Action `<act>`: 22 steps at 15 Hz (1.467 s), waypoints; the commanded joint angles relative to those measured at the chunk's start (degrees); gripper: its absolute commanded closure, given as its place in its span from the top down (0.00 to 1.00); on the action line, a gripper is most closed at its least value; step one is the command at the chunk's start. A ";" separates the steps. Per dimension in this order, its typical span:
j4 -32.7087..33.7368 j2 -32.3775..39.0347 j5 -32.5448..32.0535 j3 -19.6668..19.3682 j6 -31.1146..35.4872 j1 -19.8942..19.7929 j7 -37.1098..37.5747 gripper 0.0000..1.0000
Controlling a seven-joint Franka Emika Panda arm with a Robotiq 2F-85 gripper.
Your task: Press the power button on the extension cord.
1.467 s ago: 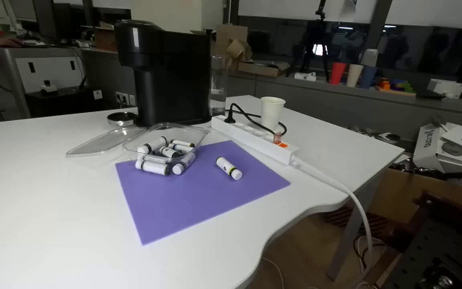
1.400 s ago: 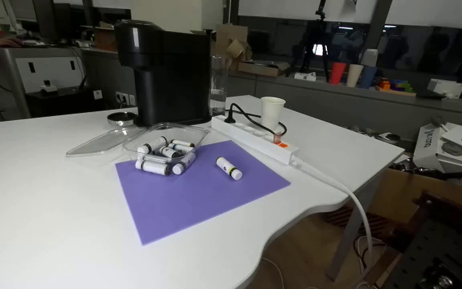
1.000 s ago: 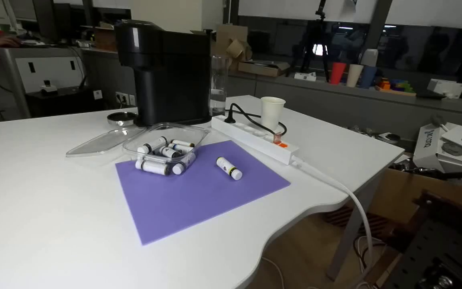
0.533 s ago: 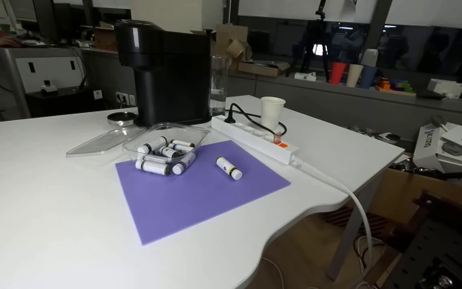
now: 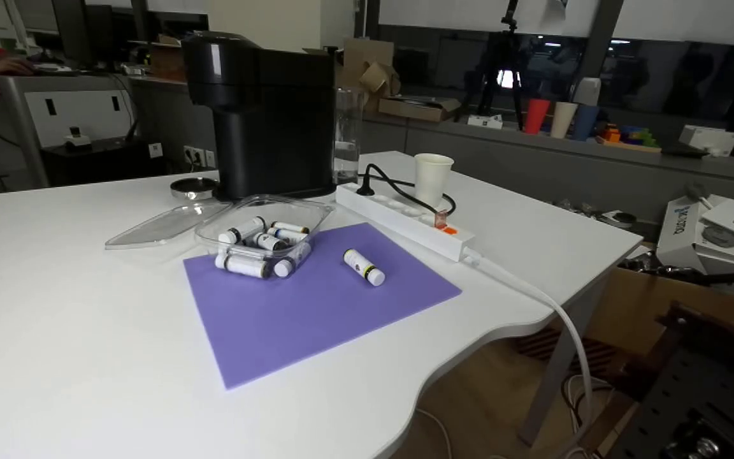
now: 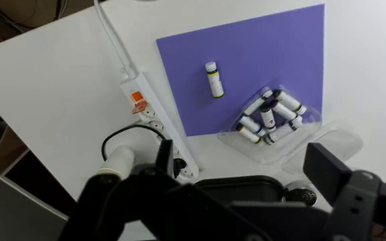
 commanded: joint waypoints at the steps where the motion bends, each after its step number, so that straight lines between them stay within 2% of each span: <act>1: 1.10 4.87 -4.34 -4.28 5.99 -4.77 -1.73 1.00; 3: 2.66 8.66 -3.89 -8.24 7.47 -5.56 -6.37 1.00; 5: 4.41 12.41 -0.86 -13.75 7.29 -4.04 -15.58 1.00; 8: 7.72 17.91 2.34 -20.68 4.16 -2.23 -30.68 1.00; 11: 12.11 23.45 6.31 -25.14 -0.69 -0.87 -43.59 1.00; 12: 7.11 19.01 4.28 -22.93 3.41 -2.54 -38.26 1.00; 14: 9.48 22.00 5.54 -24.28 1.54 -2.24 -42.41 1.00; 16: 10.42 23.20 5.95 -24.31 1.16 -1.96 -43.11 1.00; 18: 10.60 23.71 4.00 -23.62 1.10 -2.09 -42.03 1.00; 20: 13.39 27.12 2.33 -23.49 -0.39 -2.72 -40.25 1.00; 22: 15.66 30.96 -0.03 -23.45 1.17 -3.56 -38.97 1.00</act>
